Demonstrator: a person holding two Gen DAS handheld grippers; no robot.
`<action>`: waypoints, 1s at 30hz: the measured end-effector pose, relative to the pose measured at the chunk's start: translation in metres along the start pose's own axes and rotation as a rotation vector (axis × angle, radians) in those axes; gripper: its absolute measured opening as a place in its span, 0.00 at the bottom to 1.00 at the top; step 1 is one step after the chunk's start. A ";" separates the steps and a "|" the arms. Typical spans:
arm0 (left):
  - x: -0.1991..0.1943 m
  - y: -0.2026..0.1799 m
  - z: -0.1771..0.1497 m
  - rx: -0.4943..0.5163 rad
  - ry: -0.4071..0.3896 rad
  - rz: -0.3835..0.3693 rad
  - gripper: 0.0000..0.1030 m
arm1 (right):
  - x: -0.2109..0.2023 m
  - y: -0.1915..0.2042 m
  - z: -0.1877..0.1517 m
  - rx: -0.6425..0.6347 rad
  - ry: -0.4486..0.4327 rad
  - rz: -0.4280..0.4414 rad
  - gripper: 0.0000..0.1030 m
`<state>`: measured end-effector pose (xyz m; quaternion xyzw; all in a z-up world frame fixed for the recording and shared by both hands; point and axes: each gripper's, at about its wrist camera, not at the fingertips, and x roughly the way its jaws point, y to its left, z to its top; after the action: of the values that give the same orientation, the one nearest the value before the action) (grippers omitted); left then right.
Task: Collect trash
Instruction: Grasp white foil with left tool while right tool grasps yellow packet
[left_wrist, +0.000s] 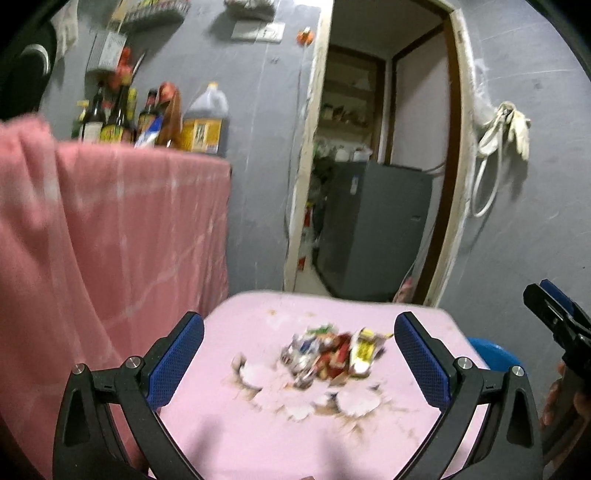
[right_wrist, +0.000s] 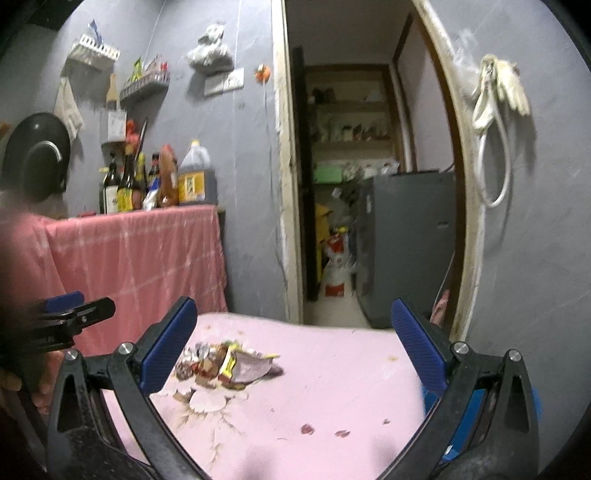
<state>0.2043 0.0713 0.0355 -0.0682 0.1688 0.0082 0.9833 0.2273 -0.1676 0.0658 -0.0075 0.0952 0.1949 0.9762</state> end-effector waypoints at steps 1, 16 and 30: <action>0.005 0.003 -0.005 -0.004 0.023 0.000 0.98 | 0.006 0.001 -0.003 0.001 0.019 0.008 1.00; 0.068 0.025 -0.037 -0.063 0.285 -0.094 0.77 | 0.097 0.004 -0.041 0.031 0.338 0.095 1.00; 0.110 0.034 -0.040 -0.163 0.458 -0.182 0.32 | 0.180 0.013 -0.054 0.074 0.552 0.207 0.99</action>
<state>0.2938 0.0989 -0.0430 -0.1623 0.3791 -0.0824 0.9073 0.3756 -0.0904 -0.0209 -0.0150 0.3646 0.2803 0.8879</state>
